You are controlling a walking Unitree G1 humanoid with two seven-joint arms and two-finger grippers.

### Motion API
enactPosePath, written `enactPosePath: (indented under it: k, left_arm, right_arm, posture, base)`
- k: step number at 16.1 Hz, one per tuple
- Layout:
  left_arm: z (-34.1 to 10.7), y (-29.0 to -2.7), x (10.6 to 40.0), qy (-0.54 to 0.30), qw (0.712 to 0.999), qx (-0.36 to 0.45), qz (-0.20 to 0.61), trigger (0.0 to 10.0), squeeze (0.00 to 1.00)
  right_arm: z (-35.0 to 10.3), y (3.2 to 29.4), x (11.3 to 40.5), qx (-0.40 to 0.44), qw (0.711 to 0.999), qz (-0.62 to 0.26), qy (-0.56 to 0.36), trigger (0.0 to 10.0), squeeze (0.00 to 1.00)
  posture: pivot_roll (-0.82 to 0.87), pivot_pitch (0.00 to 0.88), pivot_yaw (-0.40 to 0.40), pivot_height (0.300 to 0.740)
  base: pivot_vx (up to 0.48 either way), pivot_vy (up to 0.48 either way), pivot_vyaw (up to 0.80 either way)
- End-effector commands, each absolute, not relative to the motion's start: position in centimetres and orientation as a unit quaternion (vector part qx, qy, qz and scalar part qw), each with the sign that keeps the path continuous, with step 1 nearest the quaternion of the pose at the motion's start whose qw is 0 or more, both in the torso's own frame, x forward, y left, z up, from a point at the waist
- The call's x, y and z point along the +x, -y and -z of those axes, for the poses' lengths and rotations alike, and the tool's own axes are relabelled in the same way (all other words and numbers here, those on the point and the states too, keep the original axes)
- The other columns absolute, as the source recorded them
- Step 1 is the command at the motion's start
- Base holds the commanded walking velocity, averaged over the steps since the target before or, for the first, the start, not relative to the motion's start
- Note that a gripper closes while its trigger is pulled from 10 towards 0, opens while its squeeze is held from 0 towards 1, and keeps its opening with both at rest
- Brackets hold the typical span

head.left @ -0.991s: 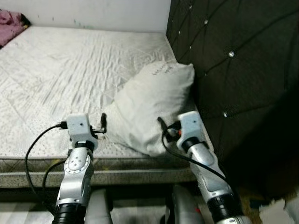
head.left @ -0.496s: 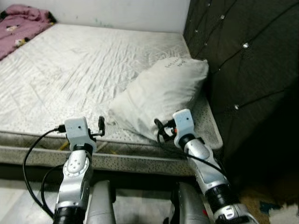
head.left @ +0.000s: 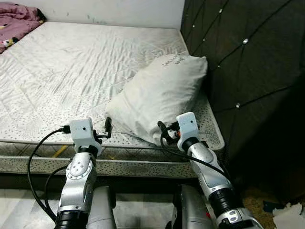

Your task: Clean up the room

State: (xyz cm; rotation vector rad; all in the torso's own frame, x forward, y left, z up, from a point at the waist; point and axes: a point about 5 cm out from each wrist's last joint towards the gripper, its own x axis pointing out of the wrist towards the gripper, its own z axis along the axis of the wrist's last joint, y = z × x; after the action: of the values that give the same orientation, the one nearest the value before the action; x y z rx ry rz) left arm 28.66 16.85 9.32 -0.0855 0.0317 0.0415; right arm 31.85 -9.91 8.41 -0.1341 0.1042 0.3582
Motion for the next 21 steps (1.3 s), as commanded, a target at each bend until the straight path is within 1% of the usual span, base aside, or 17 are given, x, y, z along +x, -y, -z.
enactPosePath:
  k: [1,5,7,9,13,15,18,19,20,21]
  left_arm:
    - [-9.6,-16.9,28.8,-0.014,0.999,-0.043,-0.017,10.0,0.0]
    - [-9.6,-16.8,28.7,-0.011,0.999,-0.049,-0.016,10.0,0.0]
    - [-9.6,-16.7,28.7,-0.013,0.998,-0.052,-0.013,10.0,0.0]
    - [-9.4,-16.6,28.7,-0.021,0.998,-0.05,-0.015,10.0,0.0]
    - [-9.2,-16.9,28.6,-0.029,0.998,-0.052,-0.027,10.0,0.0]
    - [-9.3,-17.0,28.5,-0.029,0.998,-0.051,-0.03,10.0,0.0]
    - [-9.4,-17.0,28.3,-0.03,0.998,-0.048,-0.029,10.0,0.0]
    - [-9.5,-17.0,28.3,-0.031,0.998,-0.048,-0.029,10.0,0.0]
    - [-9.5,-17.0,28.2,-0.032,0.998,-0.047,-0.029,10.0,0.0]
    - [-9.5,-17.1,28.1,-0.034,0.998,-0.047,-0.029,10.0,0.0]
  right_arm:
    - [-8.9,10.1,32.2,-0.064,0.981,-0.176,-0.043,10.0,0.0]
    - [-8.8,10.1,32.1,-0.067,0.98,-0.18,-0.042,10.0,0.0]
    - [-8.9,9.9,32.0,-0.076,0.977,-0.196,-0.038,10.0,0.0]
    - [-9.0,9.7,31.8,-0.08,0.975,-0.203,-0.031,10.0,0.0]
    - [-7.7,10.3,32.0,-0.093,0.976,-0.184,-0.071,10.0,0.0]
    - [-7.8,10.1,32.2,-0.089,0.977,-0.178,-0.073,10.0,0.0]
    - [-7.6,9.8,32.6,-0.076,0.982,-0.156,-0.081,10.0,0.0]
    - [-7.7,9.9,32.7,-0.074,0.983,-0.148,-0.078,10.0,0.0]
    - [-8.2,10.5,33.1,-0.074,0.989,-0.111,-0.065,10.0,0.0]
    - [-8.4,10.9,33.2,-0.066,0.991,-0.095,-0.064,10.0,0.0]
  posture:
    - [0.04,0.0,-0.037,0.545]
    - [0.04,0.0,-0.039,0.545]
    - [0.04,0.0,-0.04,0.545]
    - [0.03,0.0,-0.041,0.545]
    - [0.05,0.008,-0.048,0.545]
    - [0.05,0.011,-0.048,0.545]
    - [0.07,0.017,-0.044,0.51]
    - [0.07,0.018,-0.042,0.506]
    - [0.07,0.019,-0.037,0.506]
    - [0.07,0.017,-0.035,0.506]
  base:
    - [0.262,0.0,0.0]
    - [0.0,0.0,0.0]
    - [0.326,0.0,0.0]
    - [0.0,0.0,0.74]
    - [0.0,0.0,0.0]
    - [0.0,0.0,0.0]
    - [0.0,0.0,0.0]
    - [0.0,0.0,0.0]
    - [0.0,0.0,0.0]
    - [0.0,0.0,0.0]
